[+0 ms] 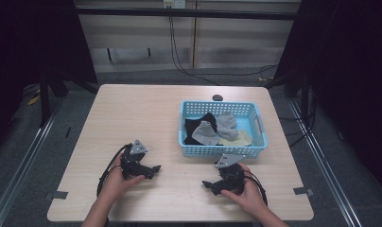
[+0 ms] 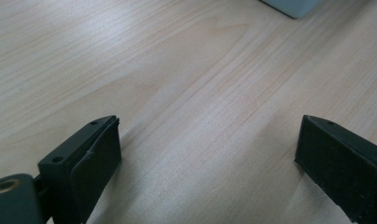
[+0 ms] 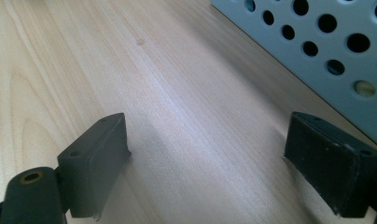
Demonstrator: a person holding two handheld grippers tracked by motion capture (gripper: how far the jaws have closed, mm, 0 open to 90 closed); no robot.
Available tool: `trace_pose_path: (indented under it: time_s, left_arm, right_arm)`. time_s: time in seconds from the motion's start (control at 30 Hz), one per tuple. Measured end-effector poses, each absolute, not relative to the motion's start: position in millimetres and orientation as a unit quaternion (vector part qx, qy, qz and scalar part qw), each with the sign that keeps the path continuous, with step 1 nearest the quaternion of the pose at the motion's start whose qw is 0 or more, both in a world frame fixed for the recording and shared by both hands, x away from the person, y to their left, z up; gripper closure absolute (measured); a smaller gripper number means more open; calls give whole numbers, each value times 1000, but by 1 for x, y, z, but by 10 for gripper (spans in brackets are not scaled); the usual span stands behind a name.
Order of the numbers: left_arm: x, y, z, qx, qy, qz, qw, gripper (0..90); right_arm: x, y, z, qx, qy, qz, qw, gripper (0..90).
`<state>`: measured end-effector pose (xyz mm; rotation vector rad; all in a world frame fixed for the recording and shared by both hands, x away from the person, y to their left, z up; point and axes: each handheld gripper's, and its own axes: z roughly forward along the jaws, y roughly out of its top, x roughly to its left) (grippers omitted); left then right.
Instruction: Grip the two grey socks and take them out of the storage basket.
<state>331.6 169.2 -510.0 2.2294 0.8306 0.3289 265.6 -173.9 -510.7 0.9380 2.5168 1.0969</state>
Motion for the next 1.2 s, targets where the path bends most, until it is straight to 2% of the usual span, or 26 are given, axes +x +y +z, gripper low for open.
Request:
trace_pose_path:
  time_s: [0.4, 0.5, 0.63, 0.77, 1.2]
  left_arm:
    - [332, 169, -510, 865, 323, 126, 362, 61]
    - [331, 169, -510, 865, 323, 126, 362, 61]
    - [332, 169, -510, 865, 323, 126, 362, 61]
    - [332, 169, -510, 865, 322, 127, 362, 61]
    - [332, 169, -510, 865, 322, 127, 362, 62]
  right_arm:
    - [275, -168, -498, 315, 892, 313, 85, 142]
    - [280, -168, -490, 309, 909, 276, 50, 144]
    - [281, -167, -478, 301, 923, 238, 27, 168]
    - [281, -165, -465, 273, 943, 190, 15, 205]
    - [287, -168, -448, 253, 960, 117, -10, 207]
